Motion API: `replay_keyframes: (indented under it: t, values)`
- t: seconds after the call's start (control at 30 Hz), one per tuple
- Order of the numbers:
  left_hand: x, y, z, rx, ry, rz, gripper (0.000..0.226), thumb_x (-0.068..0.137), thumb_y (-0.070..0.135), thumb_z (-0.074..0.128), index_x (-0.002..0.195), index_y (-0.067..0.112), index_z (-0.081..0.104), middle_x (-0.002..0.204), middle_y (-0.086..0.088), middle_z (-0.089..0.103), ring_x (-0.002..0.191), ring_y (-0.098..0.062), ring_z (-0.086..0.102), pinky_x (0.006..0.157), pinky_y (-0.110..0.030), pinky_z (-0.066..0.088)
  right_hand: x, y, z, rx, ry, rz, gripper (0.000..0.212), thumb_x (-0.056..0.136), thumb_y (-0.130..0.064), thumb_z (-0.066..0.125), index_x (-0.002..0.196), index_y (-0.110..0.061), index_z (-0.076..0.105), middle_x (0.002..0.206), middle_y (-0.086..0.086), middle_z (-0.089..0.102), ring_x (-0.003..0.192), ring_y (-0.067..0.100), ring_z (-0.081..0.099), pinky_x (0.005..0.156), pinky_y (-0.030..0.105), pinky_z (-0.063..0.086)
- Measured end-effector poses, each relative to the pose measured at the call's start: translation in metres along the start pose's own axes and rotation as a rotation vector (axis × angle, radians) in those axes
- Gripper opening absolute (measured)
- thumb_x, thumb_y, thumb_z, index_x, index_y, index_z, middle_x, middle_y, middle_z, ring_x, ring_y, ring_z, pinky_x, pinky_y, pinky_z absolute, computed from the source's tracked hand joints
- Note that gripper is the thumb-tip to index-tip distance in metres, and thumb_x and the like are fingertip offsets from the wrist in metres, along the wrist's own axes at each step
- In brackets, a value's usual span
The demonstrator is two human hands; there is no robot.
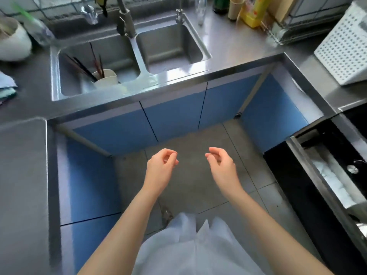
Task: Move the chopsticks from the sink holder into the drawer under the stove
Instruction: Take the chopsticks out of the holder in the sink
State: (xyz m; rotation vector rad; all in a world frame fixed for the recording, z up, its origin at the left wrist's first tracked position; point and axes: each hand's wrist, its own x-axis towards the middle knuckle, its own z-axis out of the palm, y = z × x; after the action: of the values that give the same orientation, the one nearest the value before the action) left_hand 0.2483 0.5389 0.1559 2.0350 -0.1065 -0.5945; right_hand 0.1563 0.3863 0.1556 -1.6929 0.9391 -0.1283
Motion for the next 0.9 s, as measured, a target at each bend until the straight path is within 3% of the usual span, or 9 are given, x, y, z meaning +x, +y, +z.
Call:
replay_keyframes:
  t: [0.1, 0.3, 0.4, 0.57, 0.8, 0.9]
  values:
    - [0.014, -0.020, -0.058, 0.050, 0.055, 0.004, 0.020, 0.097, 0.028, 0.054, 0.082, 0.039, 0.062, 0.080, 0.009, 0.072, 0.088, -0.011, 0.068, 0.088, -0.037, 0.056, 0.004, -0.023, 0.060, -0.041, -0.070, -0.025, 0.025, 0.095, -0.024, 0.050, 0.119, -0.021, 0.056, 0.109, -0.004, 0.066, 0.102, 0.009, 0.057, 0.085, 0.022, 0.042]
    - [0.048, -0.057, -0.149, 0.086, 0.153, -0.030, 0.013, 0.099, 0.029, 0.052, 0.093, 0.036, 0.061, 0.084, 0.014, 0.068, 0.087, -0.003, 0.064, 0.075, -0.024, 0.050, 0.012, -0.064, 0.166, -0.103, -0.219, -0.065, 0.029, 0.096, -0.023, 0.049, 0.124, -0.018, 0.055, 0.108, -0.007, 0.062, 0.100, 0.007, 0.057, 0.076, 0.014, 0.039]
    - [0.070, -0.065, -0.178, 0.059, 0.197, -0.069, 0.013, 0.099, 0.029, 0.053, 0.092, 0.039, 0.059, 0.085, 0.016, 0.067, 0.086, -0.001, 0.063, 0.067, -0.014, 0.043, 0.029, -0.085, 0.197, -0.150, -0.280, -0.108, 0.031, 0.096, -0.026, 0.048, 0.126, -0.020, 0.052, 0.109, -0.010, 0.059, 0.099, 0.005, 0.055, 0.078, 0.015, 0.039]
    - [0.117, -0.075, -0.212, 0.035, 0.250, -0.129, 0.010, 0.097, 0.029, 0.055, 0.099, 0.034, 0.064, 0.092, 0.012, 0.069, 0.090, -0.003, 0.064, 0.069, -0.012, 0.042, 0.074, -0.121, 0.238, -0.211, -0.350, -0.162, 0.032, 0.097, -0.027, 0.047, 0.128, -0.021, 0.051, 0.112, -0.010, 0.059, 0.097, 0.003, 0.054, 0.072, 0.013, 0.040]
    - [0.194, -0.069, -0.240, 0.026, 0.293, -0.167, 0.014, 0.095, 0.025, 0.059, 0.106, 0.030, 0.066, 0.097, 0.014, 0.067, 0.092, 0.000, 0.061, 0.069, -0.009, 0.041, 0.155, -0.175, 0.281, -0.284, -0.437, -0.251, 0.037, 0.095, -0.029, 0.053, 0.130, -0.021, 0.047, 0.121, -0.004, 0.059, 0.111, 0.012, 0.055, 0.091, 0.027, 0.046]
    - [0.251, -0.051, -0.258, 0.016, 0.364, -0.208, 0.013, 0.094, 0.022, 0.061, 0.103, 0.028, 0.067, 0.095, 0.012, 0.067, 0.090, -0.001, 0.060, 0.074, -0.014, 0.047, 0.217, -0.215, 0.309, -0.336, -0.498, -0.269, 0.043, 0.093, -0.032, 0.056, 0.133, -0.020, 0.044, 0.123, -0.004, 0.058, 0.111, 0.013, 0.055, 0.091, 0.027, 0.046]
